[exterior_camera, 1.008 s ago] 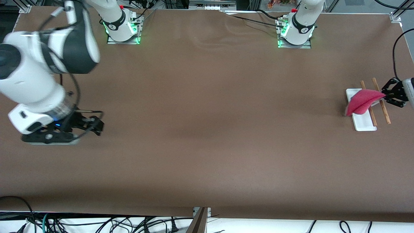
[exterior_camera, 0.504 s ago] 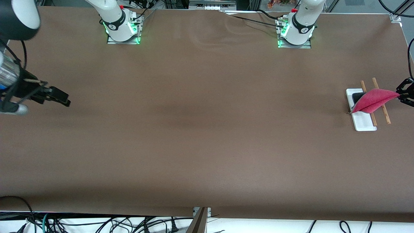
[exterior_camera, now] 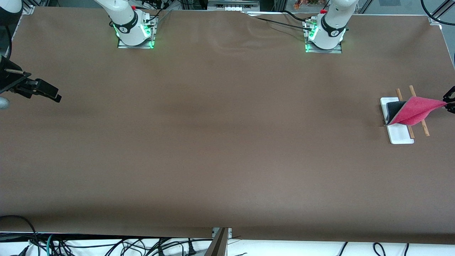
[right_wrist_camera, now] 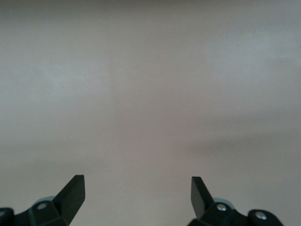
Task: Pass towel and hang on rack
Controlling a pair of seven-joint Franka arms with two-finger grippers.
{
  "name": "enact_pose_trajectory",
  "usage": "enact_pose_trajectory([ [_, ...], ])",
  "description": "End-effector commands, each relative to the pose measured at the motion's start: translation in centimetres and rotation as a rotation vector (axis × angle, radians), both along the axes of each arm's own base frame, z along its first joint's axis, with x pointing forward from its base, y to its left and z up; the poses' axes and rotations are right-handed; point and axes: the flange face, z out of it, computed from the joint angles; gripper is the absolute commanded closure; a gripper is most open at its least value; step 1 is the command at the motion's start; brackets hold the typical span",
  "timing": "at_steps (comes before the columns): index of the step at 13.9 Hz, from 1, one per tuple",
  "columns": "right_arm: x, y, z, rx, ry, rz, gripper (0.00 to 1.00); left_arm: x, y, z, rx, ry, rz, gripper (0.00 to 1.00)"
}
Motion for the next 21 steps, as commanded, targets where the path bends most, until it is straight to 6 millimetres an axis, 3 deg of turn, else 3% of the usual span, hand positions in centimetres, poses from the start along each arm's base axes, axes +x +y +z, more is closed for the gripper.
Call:
enact_pose_trajectory([
  [1,-1.1,0.4,0.7,-0.027,0.009,0.052,0.0,0.3,0.8,-0.5,0.008,0.003,-0.033,0.83],
  [2,-1.0,0.5,0.9,-0.026,0.005,0.08,0.0,0.3,1.0,-0.6,0.013,0.001,-0.023,0.45],
  [3,-0.9,0.5,1.0,-0.022,0.001,0.089,0.0,0.0,1.7,-1.7,0.007,0.007,-0.016,0.0],
  [7,0.3,1.2,1.4,-0.017,-0.005,0.086,0.0,0.3,3.3,-4.6,-0.014,0.02,0.002,0.0],
  [11,0.7,1.4,1.0,-0.017,-0.007,0.091,0.0,0.3,4.3,-2.9,-0.002,0.006,0.012,0.0],
  [14,0.8,1.5,0.8,-0.018,-0.005,0.097,0.0,1.1,4.7,1.6,0.001,0.006,0.0,0.0],
  [17,0.8,1.5,0.8,-0.018,-0.005,0.101,0.0,1.1,5.1,7.9,0.041,0.007,-0.007,0.0],
  [19,0.8,1.5,0.7,-0.018,-0.003,0.102,0.0,1.6,3.6,11.7,0.079,0.021,0.062,0.0],
  [21,0.9,1.2,0.7,-0.018,-0.002,0.096,0.0,2.9,0.2,14.4,0.114,0.1,0.21,0.0],
])
